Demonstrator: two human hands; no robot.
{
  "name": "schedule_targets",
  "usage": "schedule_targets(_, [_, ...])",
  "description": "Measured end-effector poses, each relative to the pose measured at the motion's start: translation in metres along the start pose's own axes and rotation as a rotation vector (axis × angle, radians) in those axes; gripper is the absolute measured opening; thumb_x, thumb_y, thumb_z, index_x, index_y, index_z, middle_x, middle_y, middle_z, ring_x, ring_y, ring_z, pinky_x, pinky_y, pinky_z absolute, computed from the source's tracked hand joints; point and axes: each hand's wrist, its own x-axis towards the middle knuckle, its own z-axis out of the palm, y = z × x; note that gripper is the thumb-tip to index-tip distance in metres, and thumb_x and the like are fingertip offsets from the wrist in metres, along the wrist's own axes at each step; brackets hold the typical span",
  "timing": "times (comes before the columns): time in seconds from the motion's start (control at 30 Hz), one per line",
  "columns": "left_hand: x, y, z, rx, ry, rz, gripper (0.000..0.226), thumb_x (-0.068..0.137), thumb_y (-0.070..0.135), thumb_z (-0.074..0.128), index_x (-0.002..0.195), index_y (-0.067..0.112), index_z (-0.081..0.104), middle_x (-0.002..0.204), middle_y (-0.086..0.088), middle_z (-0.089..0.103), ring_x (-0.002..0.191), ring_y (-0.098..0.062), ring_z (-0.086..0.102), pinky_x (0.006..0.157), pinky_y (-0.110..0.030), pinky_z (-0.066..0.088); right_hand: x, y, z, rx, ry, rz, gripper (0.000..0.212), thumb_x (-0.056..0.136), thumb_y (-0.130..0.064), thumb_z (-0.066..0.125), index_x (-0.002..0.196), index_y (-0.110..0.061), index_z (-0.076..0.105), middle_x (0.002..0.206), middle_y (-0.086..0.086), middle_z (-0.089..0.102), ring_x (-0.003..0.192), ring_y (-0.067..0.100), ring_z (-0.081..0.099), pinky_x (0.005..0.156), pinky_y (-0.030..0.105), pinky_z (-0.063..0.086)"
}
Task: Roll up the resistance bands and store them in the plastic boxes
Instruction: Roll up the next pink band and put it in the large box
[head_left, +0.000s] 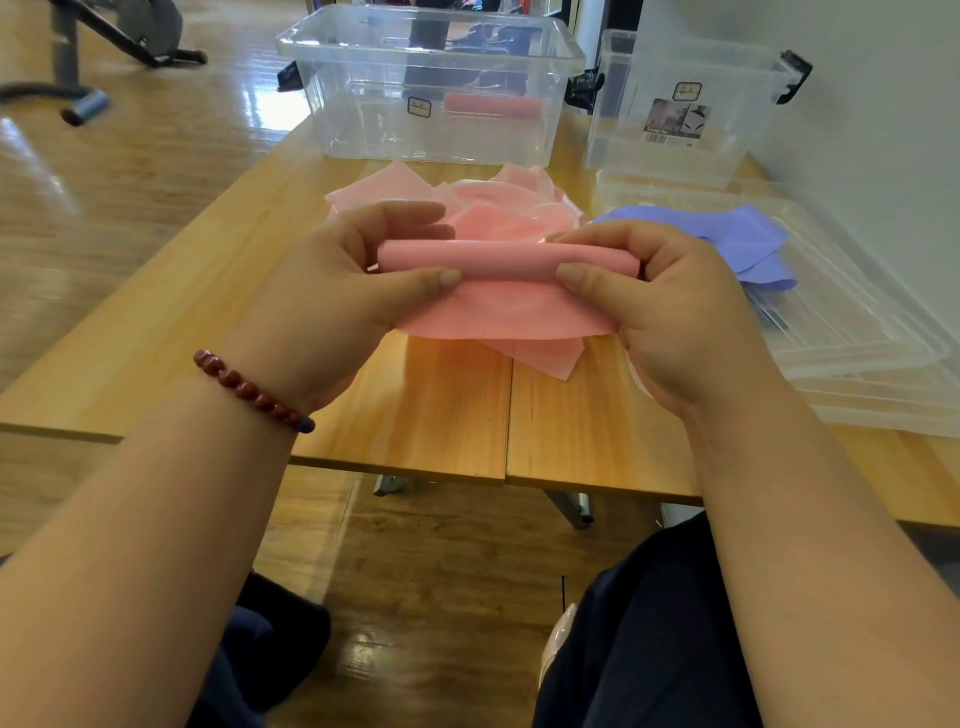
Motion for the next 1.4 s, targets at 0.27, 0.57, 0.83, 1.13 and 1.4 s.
schedule_targets(0.27, [-0.001,0.001,0.001,-0.053,-0.049,-0.062,0.039,0.07,0.028,0.069,0.106,0.015,0.069,0.107,-0.007,0.071,0.106,-0.021,0.068,0.088,-0.036,0.057,-0.002,-0.002,0.001,0.007,0.017,-0.08,0.03,0.084,-0.016,0.071,0.084,-0.046,0.072,0.104,-0.012,0.067,0.103,0.012,0.063,0.077,0.022,0.052])
schedule_targets(0.57, [-0.001,0.002,0.002,-0.071,-0.054,-0.017,0.022,0.086,0.008,0.063,0.106,0.018,0.065,0.116,-0.01,0.062,0.11,-0.024,0.065,0.082,-0.031,0.058,0.0,0.001,0.003,0.09,-0.004,-0.033,0.018,0.079,-0.023,0.074,0.087,-0.039,0.074,0.116,-0.001,0.066,0.107,0.019,0.062,0.079,0.029,0.054])
schedule_targets(0.83, [-0.001,-0.004,0.008,0.046,-0.024,0.057,0.031,0.088,0.032,0.069,0.118,0.034,0.06,0.114,0.01,0.065,0.108,-0.005,0.064,0.091,-0.029,0.056,0.001,0.002,0.003,0.063,0.004,-0.068,0.031,0.082,-0.017,0.071,0.103,-0.039,0.068,0.109,-0.009,0.069,0.106,0.015,0.064,0.091,0.039,0.056])
schedule_targets(1.13, [0.0,-0.005,0.007,0.064,0.019,0.058,0.019,0.086,0.043,0.064,0.104,0.04,0.065,0.115,0.003,0.065,0.111,-0.023,0.064,0.094,-0.047,0.053,-0.001,0.0,0.003,0.056,-0.017,-0.021,0.036,0.089,-0.014,0.07,0.116,-0.037,0.062,0.113,-0.01,0.067,0.107,0.008,0.064,0.091,0.033,0.056])
schedule_targets(1.4, [0.002,0.0,0.003,-0.01,-0.033,0.019,0.011,0.09,0.023,0.063,0.1,0.026,0.066,0.109,-0.008,0.064,0.101,-0.022,0.065,0.08,-0.035,0.058,-0.002,-0.003,0.0,-0.049,0.034,-0.079,0.017,0.084,-0.024,0.074,0.088,-0.04,0.071,0.1,-0.013,0.069,0.098,0.013,0.064,0.077,0.029,0.054])
